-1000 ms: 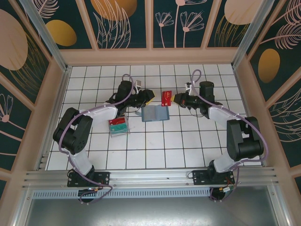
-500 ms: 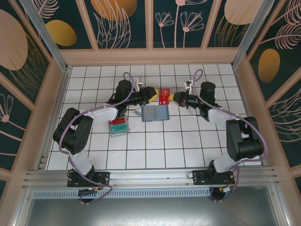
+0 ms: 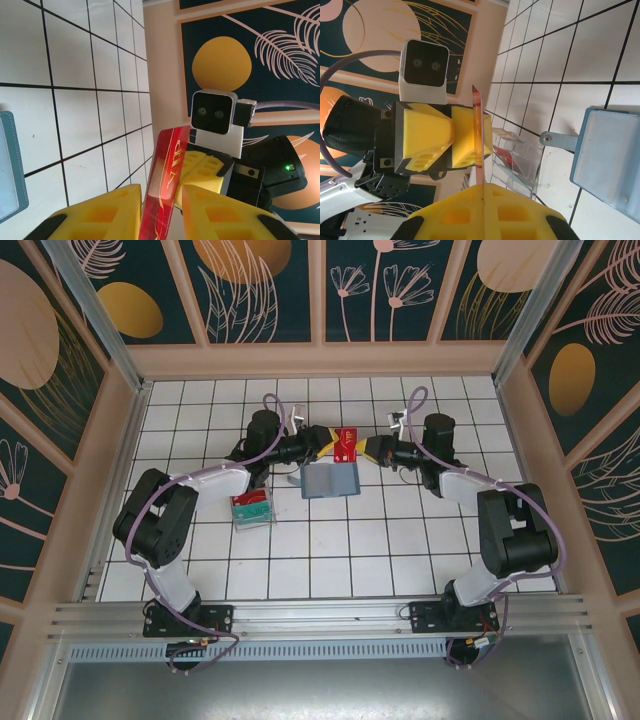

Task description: Take the credit cards out of the card holder

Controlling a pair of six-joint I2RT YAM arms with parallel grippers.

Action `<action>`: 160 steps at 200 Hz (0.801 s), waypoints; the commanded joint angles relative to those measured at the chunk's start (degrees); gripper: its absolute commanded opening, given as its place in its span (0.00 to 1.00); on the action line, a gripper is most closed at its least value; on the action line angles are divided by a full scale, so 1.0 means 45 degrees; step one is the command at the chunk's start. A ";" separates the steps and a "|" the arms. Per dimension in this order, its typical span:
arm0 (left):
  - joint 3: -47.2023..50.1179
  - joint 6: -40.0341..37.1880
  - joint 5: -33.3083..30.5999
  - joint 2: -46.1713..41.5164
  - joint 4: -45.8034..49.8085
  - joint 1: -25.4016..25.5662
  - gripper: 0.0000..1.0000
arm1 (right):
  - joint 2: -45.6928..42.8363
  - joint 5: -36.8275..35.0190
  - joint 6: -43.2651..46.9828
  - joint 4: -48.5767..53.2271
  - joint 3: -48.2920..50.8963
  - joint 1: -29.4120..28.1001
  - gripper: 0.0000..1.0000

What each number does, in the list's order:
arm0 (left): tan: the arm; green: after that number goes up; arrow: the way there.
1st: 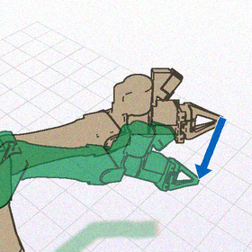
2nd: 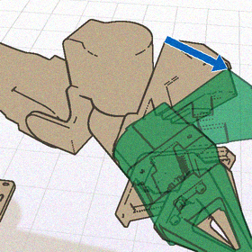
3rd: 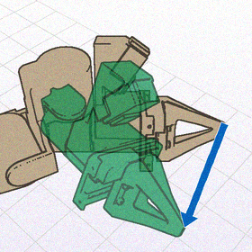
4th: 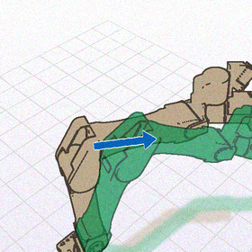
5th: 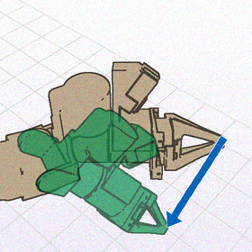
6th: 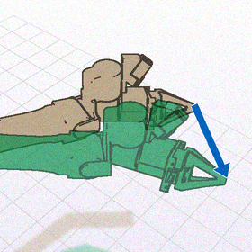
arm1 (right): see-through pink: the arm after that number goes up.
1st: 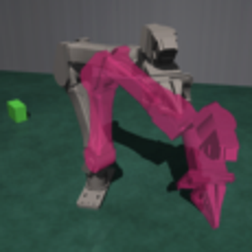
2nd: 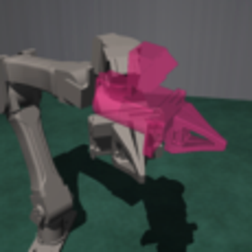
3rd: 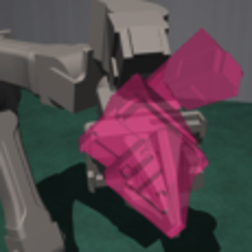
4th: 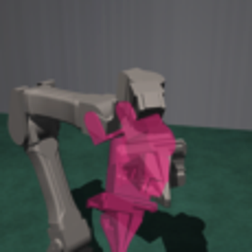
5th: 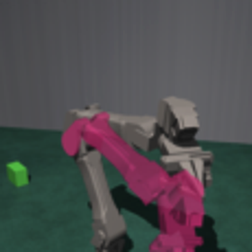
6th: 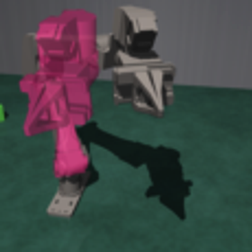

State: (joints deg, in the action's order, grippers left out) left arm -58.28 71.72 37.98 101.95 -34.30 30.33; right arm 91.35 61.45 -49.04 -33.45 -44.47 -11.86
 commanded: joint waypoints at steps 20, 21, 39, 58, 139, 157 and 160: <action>-0.0059 0.0186 0.0701 0.0215 -0.1154 0.0087 0.17 | 0.0292 0.0387 -0.0118 -0.0699 -0.0220 -0.0183 0.00; -0.0058 0.0181 0.0711 0.0205 -0.1170 0.0092 0.17 | 0.0308 0.0377 -0.0119 -0.0695 -0.0218 -0.0180 0.00; -0.0012 0.0267 0.0733 0.0202 -0.1382 0.0095 0.09 | 0.0381 0.0399 -0.0104 -0.0705 -0.0270 -0.0179 0.00; -0.0019 0.0346 0.0782 0.0182 -0.1471 0.0096 0.00 | 0.0417 0.0406 -0.0079 -0.0679 -0.0265 -0.0193 0.02; -0.1577 -0.4365 -0.0590 -0.0608 0.5090 0.0097 0.00 | -0.0244 -0.1139 0.3035 0.3742 -0.1002 -0.0100 0.74; -0.2181 -0.6295 -0.1531 -0.0751 0.7492 0.0093 0.00 | -0.0443 -0.1243 0.3250 0.4010 -0.0978 -0.0041 0.76; -0.2236 -0.6540 -0.1650 -0.0753 0.7766 0.0091 0.00 | -0.0499 -0.1277 0.3296 0.4022 -0.0961 -0.0024 0.76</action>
State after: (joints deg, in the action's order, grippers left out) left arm -64.27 56.69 35.97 101.54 -16.16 30.46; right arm 92.01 57.65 -39.27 -20.43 -47.31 -12.10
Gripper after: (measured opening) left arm 0.060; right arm 0.748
